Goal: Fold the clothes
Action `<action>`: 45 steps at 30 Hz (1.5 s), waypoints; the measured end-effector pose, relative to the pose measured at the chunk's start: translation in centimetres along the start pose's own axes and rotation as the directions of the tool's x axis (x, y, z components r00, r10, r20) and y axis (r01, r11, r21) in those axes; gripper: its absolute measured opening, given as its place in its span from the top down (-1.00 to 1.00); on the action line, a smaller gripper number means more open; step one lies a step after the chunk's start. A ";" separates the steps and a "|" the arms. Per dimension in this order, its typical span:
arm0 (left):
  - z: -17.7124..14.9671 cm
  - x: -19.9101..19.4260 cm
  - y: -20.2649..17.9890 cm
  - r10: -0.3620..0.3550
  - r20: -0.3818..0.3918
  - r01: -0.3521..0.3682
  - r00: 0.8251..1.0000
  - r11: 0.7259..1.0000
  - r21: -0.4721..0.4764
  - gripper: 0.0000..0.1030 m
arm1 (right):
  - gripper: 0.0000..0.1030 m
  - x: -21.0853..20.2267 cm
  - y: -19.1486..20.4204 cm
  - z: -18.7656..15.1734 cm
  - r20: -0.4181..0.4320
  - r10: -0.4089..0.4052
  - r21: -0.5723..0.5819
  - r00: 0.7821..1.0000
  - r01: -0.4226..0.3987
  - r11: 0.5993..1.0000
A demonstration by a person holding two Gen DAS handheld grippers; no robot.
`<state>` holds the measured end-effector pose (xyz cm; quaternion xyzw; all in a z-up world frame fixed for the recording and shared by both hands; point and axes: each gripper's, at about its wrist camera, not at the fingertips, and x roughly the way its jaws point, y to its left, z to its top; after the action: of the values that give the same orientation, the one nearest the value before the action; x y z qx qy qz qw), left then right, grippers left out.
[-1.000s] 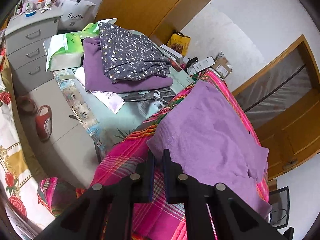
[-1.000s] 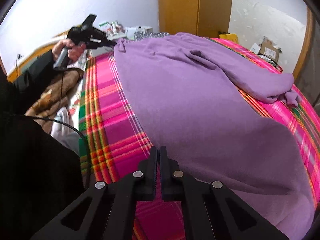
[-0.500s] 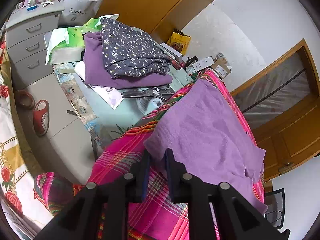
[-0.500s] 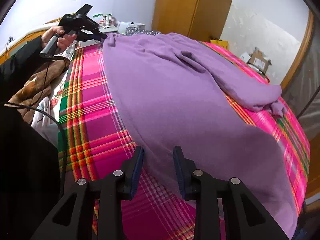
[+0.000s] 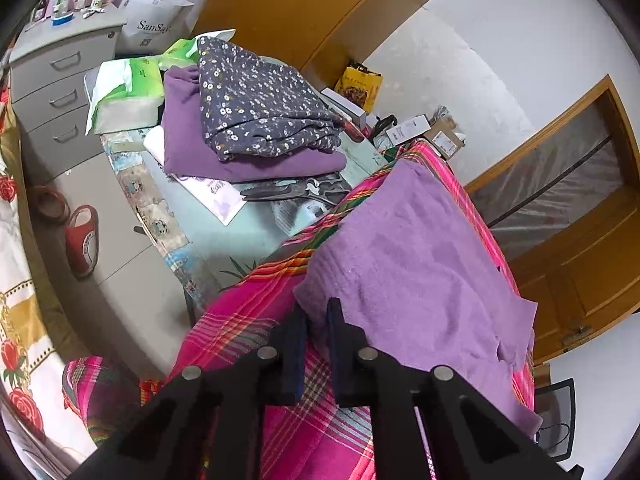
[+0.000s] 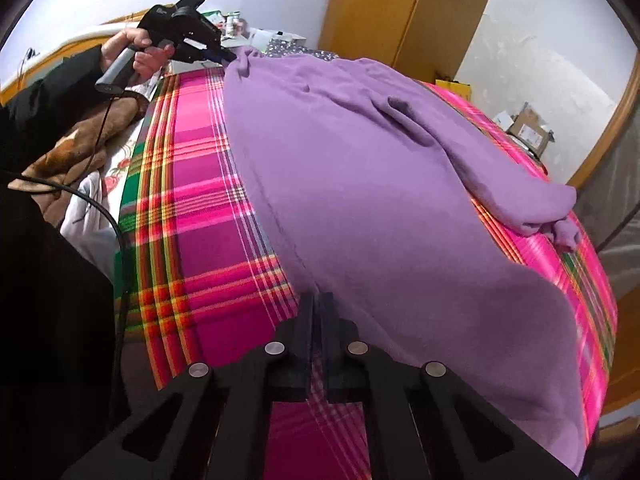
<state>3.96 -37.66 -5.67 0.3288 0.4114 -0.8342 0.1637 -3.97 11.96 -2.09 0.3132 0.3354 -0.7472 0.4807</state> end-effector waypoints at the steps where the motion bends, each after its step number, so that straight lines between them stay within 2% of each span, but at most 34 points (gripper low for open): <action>1: 0.0 -0.3 -0.1 -0.002 0.007 0.002 1.000 1.000 0.002 0.84 | 0.95 0.0 -0.1 0.1 0.004 0.000 0.009 1.000 0.000 1.000; 5: 0.1 -1.4 -0.3 -0.005 0.028 0.005 1.000 1.000 -0.003 0.85 | 0.96 -1.1 -0.6 0.4 0.040 0.031 0.047 0.999 -0.033 0.998; 12: 0.1 -3.8 -0.7 0.022 0.031 -0.023 0.999 0.999 0.039 0.86 | 0.96 -3.2 1.2 0.9 0.063 0.128 -0.011 0.990 -0.127 0.992; 20: -0.9 -3.3 1.2 0.101 -0.017 -0.100 0.995 0.994 0.053 0.86 | 0.96 -1.7 1.4 0.1 0.019 0.204 0.002 0.979 -0.204 0.979; 25: -1.2 -2.7 0.3 0.116 -0.042 -0.109 0.992 0.983 0.149 0.82 | 0.89 -1.1 0.9 -0.4 0.007 0.231 0.036 0.973 -0.231 0.972; 29: -1.0 -3.9 1.4 0.071 -0.040 -0.066 0.997 0.991 0.117 0.73 | 0.83 -2.7 0.2 -0.4 0.085 0.248 0.072 0.965 -0.254 0.964; 31: -1.1 -4.4 1.9 0.089 -0.038 -0.084 0.995 0.990 0.113 0.70 | 0.75 -4.1 -0.2 -0.6 0.150 0.248 0.112 0.957 -0.265 0.958; 33: -1.0 -4.6 2.9 0.139 -0.040 -0.135 0.989 0.986 0.095 0.70 | 0.46 -4.7 -1.0 -0.9 0.182 0.233 0.150 0.955 -0.261 0.954; 35: -0.8 -4.9 3.6 0.192 -0.028 -0.189 0.981 0.979 0.073 0.73 | 0.40 -4.8 -1.8 -1.3 0.194 0.184 0.203 0.964 -0.223 0.953; 37: -1.0 -5.7 3.2 0.237 0.023 -0.238 0.971 0.968 0.086 0.78 | 0.40 -5.0 -2.9 -1.9 0.205 0.132 0.279 0.970 -0.187 0.942; 42: -2.1 -6.6 -1.4 0.121 0.077 -0.133 0.990 0.973 0.187 0.78 | 0.40 -5.9 -5.3 -3.3 0.240 0.001 0.421 0.971 -0.105 0.901; 45: -3.3 -5.7 -4.6 0.030 0.049 -0.042 0.998 0.962 0.268 0.78 | 0.40 -6.3 -6.6 -4.1 0.239 -0.069 0.493 0.969 -0.060 0.868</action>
<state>6.96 -32.21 -0.60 0.3368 0.2844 -0.8863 0.1418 -7.28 20.56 1.84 0.3292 0.0703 -0.8425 0.4205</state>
